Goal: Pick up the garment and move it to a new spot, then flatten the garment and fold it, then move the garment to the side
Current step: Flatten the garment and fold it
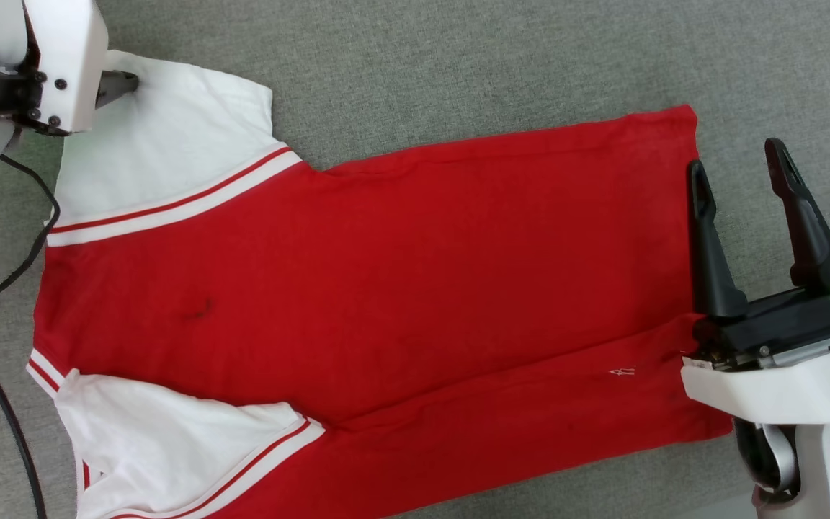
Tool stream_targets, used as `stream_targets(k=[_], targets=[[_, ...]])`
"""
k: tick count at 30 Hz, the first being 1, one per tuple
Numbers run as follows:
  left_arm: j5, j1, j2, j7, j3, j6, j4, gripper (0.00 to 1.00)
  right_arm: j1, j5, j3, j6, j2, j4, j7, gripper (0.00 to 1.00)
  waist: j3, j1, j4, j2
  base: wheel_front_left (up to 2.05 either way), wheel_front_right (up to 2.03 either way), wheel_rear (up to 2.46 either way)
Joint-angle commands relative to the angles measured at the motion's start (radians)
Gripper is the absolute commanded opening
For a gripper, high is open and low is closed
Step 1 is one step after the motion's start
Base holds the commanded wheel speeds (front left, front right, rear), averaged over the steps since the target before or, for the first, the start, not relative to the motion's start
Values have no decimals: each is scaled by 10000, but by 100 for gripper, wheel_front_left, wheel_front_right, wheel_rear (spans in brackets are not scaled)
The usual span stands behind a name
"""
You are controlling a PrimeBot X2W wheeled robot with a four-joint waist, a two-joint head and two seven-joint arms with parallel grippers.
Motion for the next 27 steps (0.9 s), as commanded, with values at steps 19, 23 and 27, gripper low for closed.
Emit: stream_targets(k=[19, 23, 27], targets=[[-555, 642, -138, -1533, -759, -203, -1052, 0, -2676, 1537, -387, -4, -3816, 696, 4280, 100, -1683, -1, 999, 0, 0, 0, 0], [-579, 643, -52, -1800, -1016, -204, -1586, 0, -3299, 3142, 627, -5, -5261, 1518, 6806, 100, -1834, -1, 1222, 0, 0, 0, 0], [-606, 649, 11, -1955, -1163, -205, -1861, 0, -3702, 4284, 1453, -5, -5951, 1886, 8607, 100, -1838, -1, 1370, 0, 0, 0, 0]])
